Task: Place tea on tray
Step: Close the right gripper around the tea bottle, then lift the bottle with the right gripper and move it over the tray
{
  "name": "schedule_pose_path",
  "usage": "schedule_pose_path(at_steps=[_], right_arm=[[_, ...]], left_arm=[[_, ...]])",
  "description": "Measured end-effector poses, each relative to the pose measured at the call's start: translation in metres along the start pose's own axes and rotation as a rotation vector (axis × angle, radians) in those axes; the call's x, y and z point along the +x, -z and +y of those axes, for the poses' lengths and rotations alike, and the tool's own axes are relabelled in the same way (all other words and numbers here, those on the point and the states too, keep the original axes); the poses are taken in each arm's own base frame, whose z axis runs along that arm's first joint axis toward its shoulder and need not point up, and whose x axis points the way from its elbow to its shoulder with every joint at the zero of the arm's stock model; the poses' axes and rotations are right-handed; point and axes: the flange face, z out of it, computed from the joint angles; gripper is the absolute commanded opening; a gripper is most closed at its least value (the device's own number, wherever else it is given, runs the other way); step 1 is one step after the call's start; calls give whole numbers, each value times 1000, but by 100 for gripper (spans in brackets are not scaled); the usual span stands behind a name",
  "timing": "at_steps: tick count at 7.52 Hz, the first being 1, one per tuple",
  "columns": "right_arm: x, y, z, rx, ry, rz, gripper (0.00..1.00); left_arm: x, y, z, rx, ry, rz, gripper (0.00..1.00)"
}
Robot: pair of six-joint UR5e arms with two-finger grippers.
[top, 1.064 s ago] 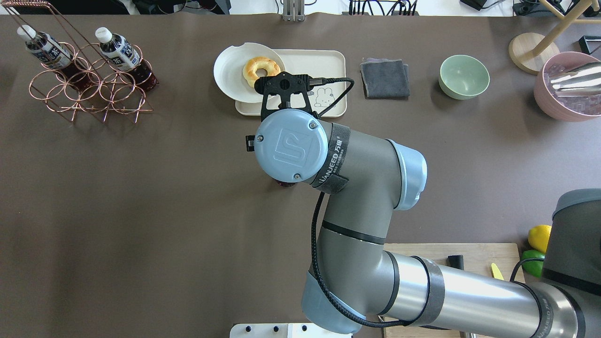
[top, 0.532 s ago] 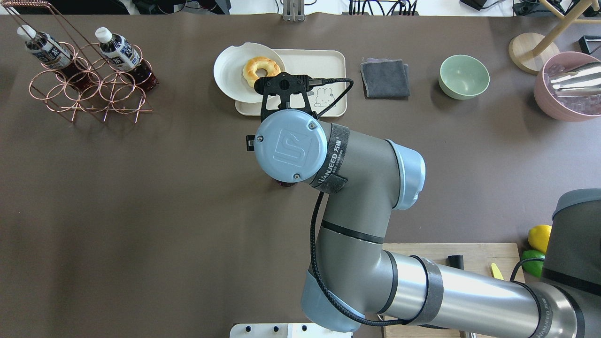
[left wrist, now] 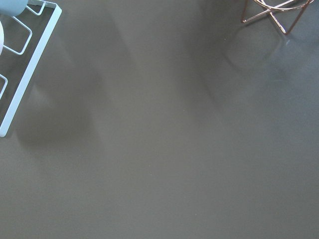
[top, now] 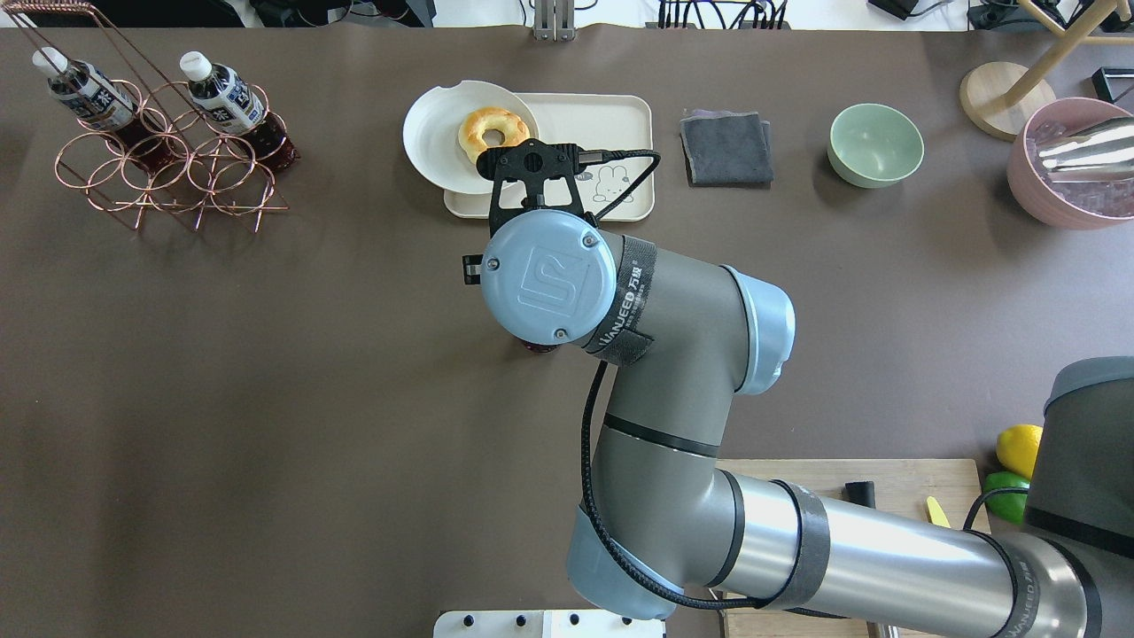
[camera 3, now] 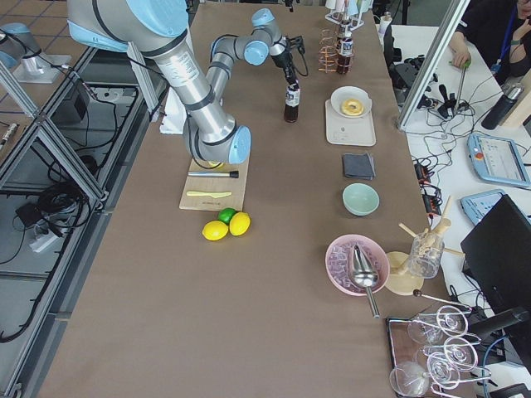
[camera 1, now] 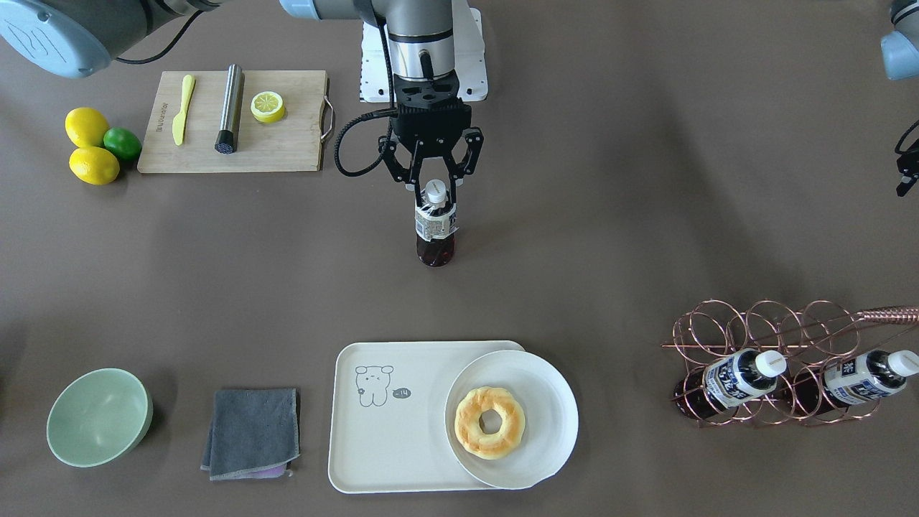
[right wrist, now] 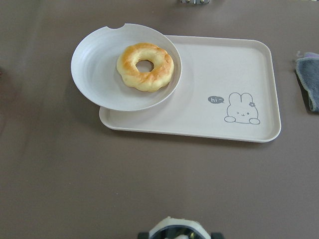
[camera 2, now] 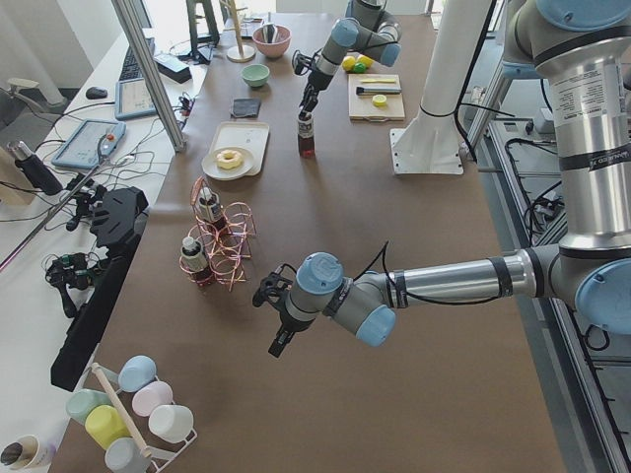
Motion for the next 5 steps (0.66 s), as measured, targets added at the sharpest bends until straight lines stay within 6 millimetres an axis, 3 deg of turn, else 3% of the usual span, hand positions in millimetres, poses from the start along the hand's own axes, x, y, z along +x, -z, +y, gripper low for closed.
schedule_pose_path(at_steps=[3, 5], right_arm=[[6, 8, -14, 17, 22, -1, 0], [28, 13, -55, 51, 46, 17, 0]], left_arm=[[0, 0, -1, 2, -2, 0, 100], [1, 1, -2, 4, -2, 0, 100]])
